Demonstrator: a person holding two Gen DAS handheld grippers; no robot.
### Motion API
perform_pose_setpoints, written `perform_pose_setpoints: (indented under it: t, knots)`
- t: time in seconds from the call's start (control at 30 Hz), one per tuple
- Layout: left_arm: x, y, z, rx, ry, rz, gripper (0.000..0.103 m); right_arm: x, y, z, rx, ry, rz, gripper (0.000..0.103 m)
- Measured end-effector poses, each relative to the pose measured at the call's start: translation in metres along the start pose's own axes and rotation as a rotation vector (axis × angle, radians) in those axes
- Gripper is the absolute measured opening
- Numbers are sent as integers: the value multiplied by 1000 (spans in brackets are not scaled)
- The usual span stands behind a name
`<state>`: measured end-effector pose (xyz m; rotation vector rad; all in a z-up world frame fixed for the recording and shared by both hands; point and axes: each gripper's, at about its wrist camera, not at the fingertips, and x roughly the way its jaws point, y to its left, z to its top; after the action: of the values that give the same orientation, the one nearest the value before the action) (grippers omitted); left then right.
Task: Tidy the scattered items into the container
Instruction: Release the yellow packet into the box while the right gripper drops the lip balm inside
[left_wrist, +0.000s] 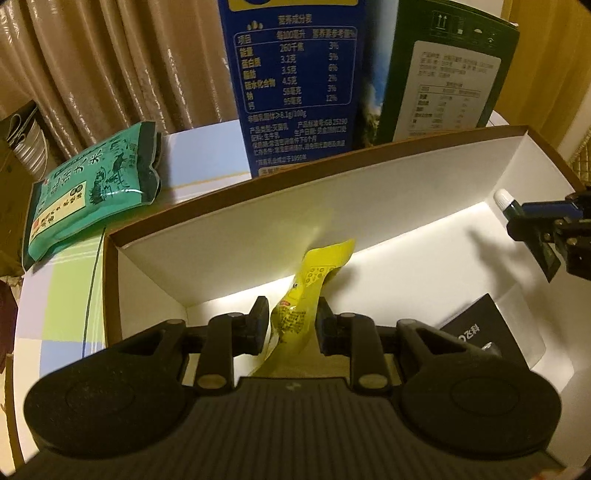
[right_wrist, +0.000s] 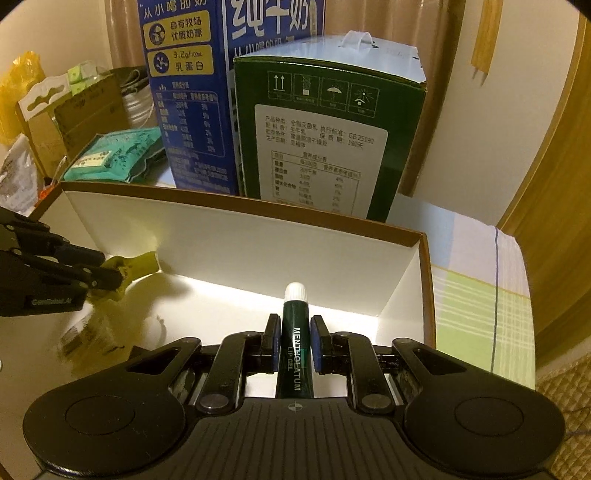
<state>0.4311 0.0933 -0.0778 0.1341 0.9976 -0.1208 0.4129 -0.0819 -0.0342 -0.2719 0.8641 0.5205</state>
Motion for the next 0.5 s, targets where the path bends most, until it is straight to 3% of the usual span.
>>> perform_pose_setpoints:
  t: [0.3,0.5]
  knots:
    - [-2,-1,1,11,-2,-10,29,2,2,1,-34,-31,1,14]
    - [-9,-3,1,29,-5,-5,40,-4,5,2,-61,-72,3,17]
